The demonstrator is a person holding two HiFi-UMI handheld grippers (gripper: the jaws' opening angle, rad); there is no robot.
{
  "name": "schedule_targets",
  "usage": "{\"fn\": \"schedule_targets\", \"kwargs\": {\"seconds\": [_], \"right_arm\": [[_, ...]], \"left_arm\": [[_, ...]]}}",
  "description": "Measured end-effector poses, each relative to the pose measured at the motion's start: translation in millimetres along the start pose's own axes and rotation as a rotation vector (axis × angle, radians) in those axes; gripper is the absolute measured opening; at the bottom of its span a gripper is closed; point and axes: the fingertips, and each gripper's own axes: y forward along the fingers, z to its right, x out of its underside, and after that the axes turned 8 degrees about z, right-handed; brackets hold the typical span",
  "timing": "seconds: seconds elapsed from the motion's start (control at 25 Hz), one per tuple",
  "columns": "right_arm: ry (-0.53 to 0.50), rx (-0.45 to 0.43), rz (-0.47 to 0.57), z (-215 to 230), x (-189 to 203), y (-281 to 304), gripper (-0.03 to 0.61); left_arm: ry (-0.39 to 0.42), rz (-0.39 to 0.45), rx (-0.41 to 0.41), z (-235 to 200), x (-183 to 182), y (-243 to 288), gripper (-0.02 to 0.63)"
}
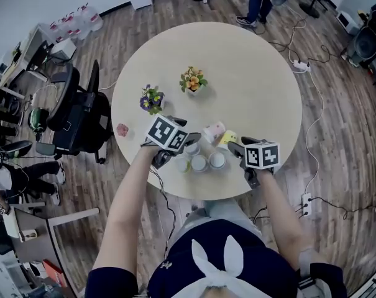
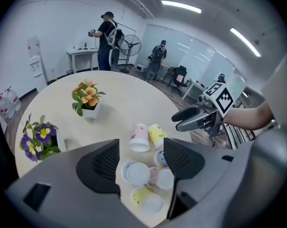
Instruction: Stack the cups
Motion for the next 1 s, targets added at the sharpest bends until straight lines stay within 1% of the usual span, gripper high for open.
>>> {"fn": "schedule_targets", "kwargs": {"seconds": [0.12, 0.16, 0.24, 0.32, 0.44, 0.56, 0.64, 0.76, 0.88, 1.0], "right_arm": [[0.077, 0.0, -0.003, 7.8, -1.3, 7.7, 0.264], [0.111, 0.002, -0.001, 10.9, -1.7, 10.4, 0.265], [0.175, 0.014, 0.002, 17.4, -1.1, 16.0, 0.267], [0.222, 0.036, -0.006, 24.2, 1.5, 21.4, 0.27], [0.29, 0.06, -0.036, 32.7, 7.4, 29.9, 0.272], [0.374, 0.047, -0.066, 34.7, 14.0, 40.5, 0.275], [0.422, 0.044, -0.083, 35.3, 18.6, 47.6, 0.278], [0.493, 0.068, -0.1, 39.9, 24.7, 55.2, 0.282], [0.54, 0.088, -0.11, 44.9, 28.3, 60.0, 0.285], [0.558, 0.099, -0.119, 47.7, 31.0, 64.6, 0.284]], "left_arm": [[0.039, -0.068, 0.032, -3.7, -9.9, 18.0, 0.285], [0.035, -0.083, 0.049, -4.0, -12.7, 25.4, 0.285], [0.002, -0.1, 0.088, -3.9, -17.4, 40.8, 0.285], [-0.019, -0.131, 0.115, -4.4, -18.4, 56.1, 0.285], [0.02, -0.214, 0.138, -4.9, -13.6, 78.3, 0.285], [0.059, -0.291, 0.159, -5.0, -10.1, 100.0, 0.285], [0.067, -0.338, 0.174, -4.5, -7.8, 112.8, 0.285], [0.066, -0.404, 0.202, -0.6, -2.9, 129.9, 0.285], [0.072, -0.444, 0.208, 1.3, 0.4, 144.7, 0.285], [0.081, -0.468, 0.212, 0.7, 4.9, 154.7, 0.285]]}}
